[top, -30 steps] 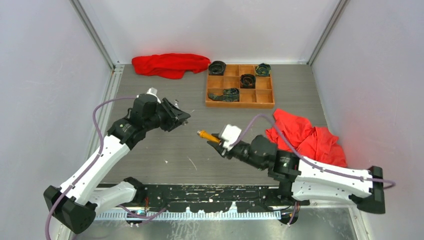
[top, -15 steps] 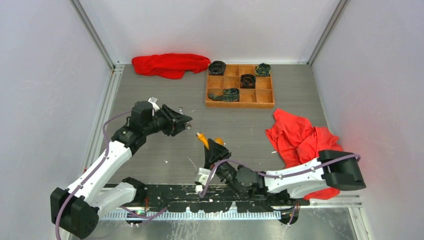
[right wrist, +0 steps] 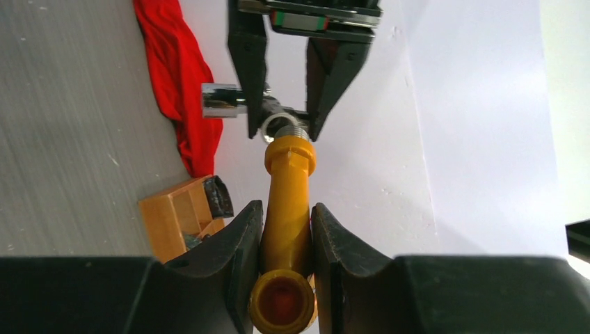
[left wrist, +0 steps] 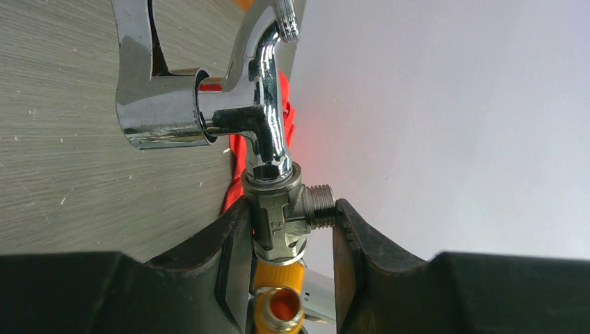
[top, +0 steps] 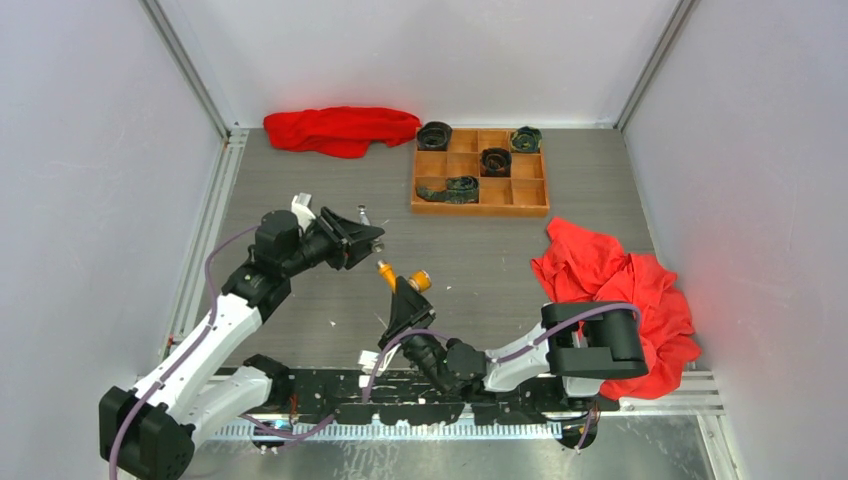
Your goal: Install the water faucets
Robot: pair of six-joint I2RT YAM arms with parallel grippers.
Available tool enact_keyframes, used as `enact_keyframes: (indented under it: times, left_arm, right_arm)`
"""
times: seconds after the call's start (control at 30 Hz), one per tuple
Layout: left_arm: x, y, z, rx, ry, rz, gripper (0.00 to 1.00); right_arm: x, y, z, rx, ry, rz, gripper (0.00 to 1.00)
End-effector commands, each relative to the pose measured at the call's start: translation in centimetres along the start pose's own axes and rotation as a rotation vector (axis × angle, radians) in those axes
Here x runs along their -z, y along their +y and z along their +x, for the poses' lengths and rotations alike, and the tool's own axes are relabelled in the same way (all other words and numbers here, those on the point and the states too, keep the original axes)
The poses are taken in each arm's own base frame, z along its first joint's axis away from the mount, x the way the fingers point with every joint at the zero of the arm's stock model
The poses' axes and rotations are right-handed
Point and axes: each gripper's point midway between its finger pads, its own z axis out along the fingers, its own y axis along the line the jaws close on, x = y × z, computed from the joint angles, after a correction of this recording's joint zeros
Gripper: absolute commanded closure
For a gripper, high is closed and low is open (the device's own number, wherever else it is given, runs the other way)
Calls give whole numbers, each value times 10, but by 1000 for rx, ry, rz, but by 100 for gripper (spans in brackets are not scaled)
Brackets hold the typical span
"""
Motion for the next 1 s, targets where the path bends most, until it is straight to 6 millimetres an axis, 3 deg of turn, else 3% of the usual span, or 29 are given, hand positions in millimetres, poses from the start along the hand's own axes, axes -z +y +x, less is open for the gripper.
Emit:
enact_keyframes:
  times: [0.0, 0.33, 0.97]
  left_arm:
    - [9, -33, -1, -69, -9, 145, 100]
    - [18, -48, 2, -168, -22, 244, 100]
    - [31, -58, 3, -264, -73, 353, 100]
  right_arm:
    - [-2, -55, 1, -169, 29, 189, 99]
    - [-6, -51, -3, -168, 26, 169, 99]
    - [-21, -49, -3, -190, 56, 158, 99]
